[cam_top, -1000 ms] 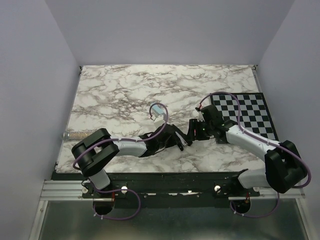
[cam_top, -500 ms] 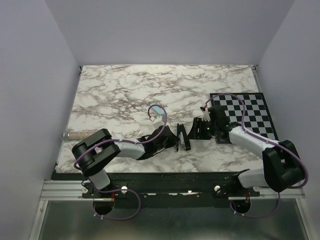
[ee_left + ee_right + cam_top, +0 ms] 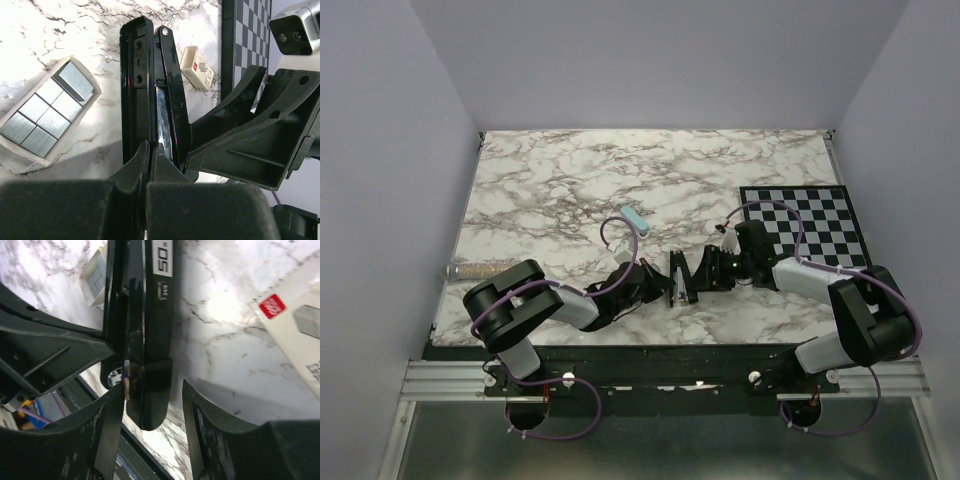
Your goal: Load the staples into the stapler
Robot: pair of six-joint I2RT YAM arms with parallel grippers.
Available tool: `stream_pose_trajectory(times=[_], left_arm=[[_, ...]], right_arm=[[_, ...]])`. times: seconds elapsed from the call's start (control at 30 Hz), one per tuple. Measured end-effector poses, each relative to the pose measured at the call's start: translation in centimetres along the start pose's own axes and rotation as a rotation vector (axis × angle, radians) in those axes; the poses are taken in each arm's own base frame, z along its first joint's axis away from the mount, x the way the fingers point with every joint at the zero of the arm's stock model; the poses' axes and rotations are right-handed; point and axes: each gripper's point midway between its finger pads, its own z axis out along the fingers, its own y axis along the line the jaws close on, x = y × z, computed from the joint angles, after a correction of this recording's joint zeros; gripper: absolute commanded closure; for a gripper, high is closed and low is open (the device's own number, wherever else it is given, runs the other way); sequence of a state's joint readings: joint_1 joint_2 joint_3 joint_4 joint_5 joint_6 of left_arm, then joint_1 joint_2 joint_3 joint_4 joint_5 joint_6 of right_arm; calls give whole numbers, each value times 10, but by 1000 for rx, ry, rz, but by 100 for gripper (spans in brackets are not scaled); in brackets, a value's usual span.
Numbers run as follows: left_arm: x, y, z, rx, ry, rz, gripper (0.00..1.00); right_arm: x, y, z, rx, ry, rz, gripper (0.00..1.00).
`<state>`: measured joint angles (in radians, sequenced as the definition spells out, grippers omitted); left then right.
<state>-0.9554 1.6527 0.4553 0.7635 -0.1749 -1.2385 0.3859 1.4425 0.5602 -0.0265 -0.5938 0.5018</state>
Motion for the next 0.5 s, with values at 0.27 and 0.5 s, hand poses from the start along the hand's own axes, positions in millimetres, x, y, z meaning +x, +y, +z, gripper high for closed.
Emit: stream_pose_trajectory(times=[0.27,0.5], left_arm=[[-1,0,-2,20,-4,-11,100],[-2,-1,2,47,-15,-20,100]], right_arm=[[2,9,7,-93,32,17,59],[0,7,7,-97,28,28,75]])
